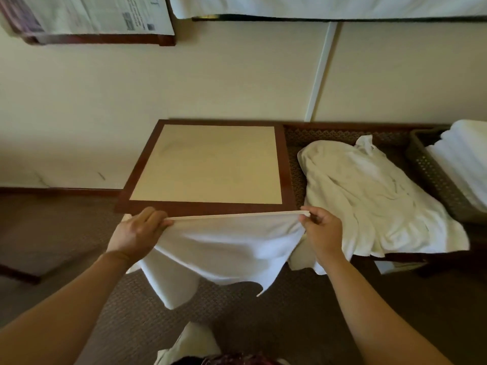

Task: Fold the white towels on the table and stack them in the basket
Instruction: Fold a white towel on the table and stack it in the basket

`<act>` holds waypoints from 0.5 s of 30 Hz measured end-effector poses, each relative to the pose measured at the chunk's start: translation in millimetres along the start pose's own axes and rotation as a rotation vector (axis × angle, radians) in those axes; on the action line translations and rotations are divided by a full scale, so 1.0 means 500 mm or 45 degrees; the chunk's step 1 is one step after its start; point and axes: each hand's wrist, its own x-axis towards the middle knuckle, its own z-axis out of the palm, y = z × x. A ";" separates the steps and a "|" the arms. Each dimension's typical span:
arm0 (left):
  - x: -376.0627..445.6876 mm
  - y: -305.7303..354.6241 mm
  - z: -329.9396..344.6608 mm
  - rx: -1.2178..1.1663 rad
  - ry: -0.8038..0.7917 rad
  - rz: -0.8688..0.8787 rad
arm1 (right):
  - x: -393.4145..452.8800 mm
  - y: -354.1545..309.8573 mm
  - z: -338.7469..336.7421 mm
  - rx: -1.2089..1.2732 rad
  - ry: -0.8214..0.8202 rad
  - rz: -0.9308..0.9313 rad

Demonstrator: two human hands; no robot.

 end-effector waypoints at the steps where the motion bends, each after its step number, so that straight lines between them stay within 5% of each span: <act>1: 0.004 0.000 0.004 0.019 0.016 0.037 | 0.003 0.008 0.003 0.011 0.038 0.025; 11: 0.115 -0.012 0.096 0.038 -0.089 -0.229 | 0.058 0.035 0.099 -0.054 0.473 0.166; 15: 0.167 -0.029 0.149 -0.063 -0.142 -0.158 | 0.095 0.046 0.151 0.043 0.759 0.311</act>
